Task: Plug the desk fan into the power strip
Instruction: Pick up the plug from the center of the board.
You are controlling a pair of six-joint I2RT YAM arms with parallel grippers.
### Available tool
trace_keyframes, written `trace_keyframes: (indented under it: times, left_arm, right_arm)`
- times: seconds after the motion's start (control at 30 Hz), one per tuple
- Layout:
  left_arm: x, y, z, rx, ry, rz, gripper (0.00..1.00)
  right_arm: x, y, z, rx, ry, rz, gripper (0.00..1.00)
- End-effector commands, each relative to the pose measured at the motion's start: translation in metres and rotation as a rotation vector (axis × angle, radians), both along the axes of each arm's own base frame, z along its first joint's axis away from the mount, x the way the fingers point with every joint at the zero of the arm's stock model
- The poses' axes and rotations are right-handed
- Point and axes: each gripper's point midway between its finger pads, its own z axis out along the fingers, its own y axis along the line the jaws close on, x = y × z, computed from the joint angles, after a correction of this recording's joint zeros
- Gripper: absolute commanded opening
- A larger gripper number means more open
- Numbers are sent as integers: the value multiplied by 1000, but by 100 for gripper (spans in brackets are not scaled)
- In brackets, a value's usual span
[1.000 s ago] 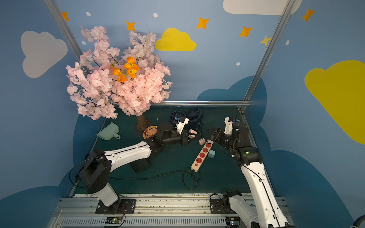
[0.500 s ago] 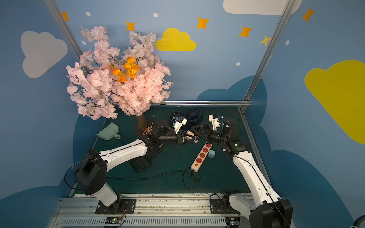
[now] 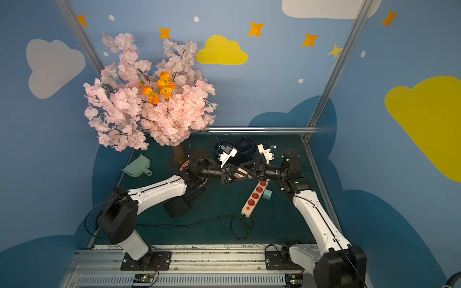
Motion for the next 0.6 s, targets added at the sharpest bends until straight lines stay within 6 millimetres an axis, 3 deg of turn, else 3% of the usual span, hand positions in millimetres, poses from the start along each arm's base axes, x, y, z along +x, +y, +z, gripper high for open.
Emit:
trace_keyframes:
  times: [0.0, 0.43, 0.57]
  left_arm:
    - [-4, -1, 13, -40, -15, -56, 2]
    - [6, -2, 11, -62, 45, -68, 2]
    - [7, -2, 9, -70, 65, -76, 2]
  right_arm:
    - [-23, 7, 17, 46, -64, 132, 55]
    - [-47, 7, 18, 35, -95, 232, 35]
    - [-54, 7, 18, 44, -97, 270, 44]
